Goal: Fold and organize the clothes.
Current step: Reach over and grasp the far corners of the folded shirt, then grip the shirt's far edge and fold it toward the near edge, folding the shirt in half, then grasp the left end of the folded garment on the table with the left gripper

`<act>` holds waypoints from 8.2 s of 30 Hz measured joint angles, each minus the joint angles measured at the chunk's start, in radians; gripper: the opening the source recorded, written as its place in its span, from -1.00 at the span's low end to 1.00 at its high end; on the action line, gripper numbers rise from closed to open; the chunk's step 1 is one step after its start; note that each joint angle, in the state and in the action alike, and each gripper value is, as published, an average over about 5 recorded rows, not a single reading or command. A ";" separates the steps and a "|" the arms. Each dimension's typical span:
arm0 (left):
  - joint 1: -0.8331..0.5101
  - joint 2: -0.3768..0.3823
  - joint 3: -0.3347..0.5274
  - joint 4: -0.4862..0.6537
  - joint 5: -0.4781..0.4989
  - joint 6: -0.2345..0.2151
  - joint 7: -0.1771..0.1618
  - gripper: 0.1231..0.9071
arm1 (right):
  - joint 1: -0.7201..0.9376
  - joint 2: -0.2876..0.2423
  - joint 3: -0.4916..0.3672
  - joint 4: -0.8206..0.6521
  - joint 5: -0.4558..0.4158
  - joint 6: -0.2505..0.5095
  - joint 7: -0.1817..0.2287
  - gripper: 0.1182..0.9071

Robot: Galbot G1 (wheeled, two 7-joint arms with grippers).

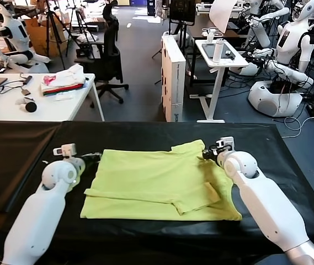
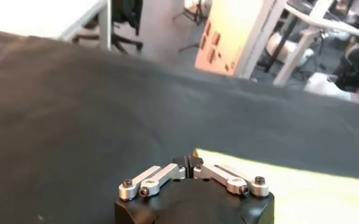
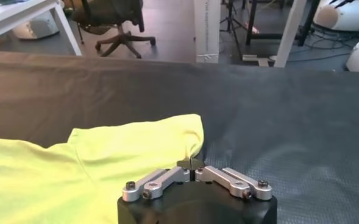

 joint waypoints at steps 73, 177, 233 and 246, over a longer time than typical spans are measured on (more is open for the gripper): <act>0.510 -0.013 -0.247 -0.582 -0.085 -0.004 0.053 -0.93 | -0.573 -0.195 0.283 0.578 -0.001 0.064 -0.006 -0.95; 0.432 -0.136 -0.234 -0.342 0.038 -0.030 0.067 0.15 | -0.562 -0.073 0.374 0.421 -0.012 0.082 0.000 0.23; 0.608 0.229 -0.385 -0.378 -0.428 -0.005 0.272 1.00 | -0.928 -0.157 0.547 0.574 -0.147 0.919 -0.377 1.00; 0.640 0.292 -0.366 -0.305 -0.448 -0.004 0.311 1.00 | -1.041 -0.152 0.618 0.583 -0.153 0.972 -0.393 1.00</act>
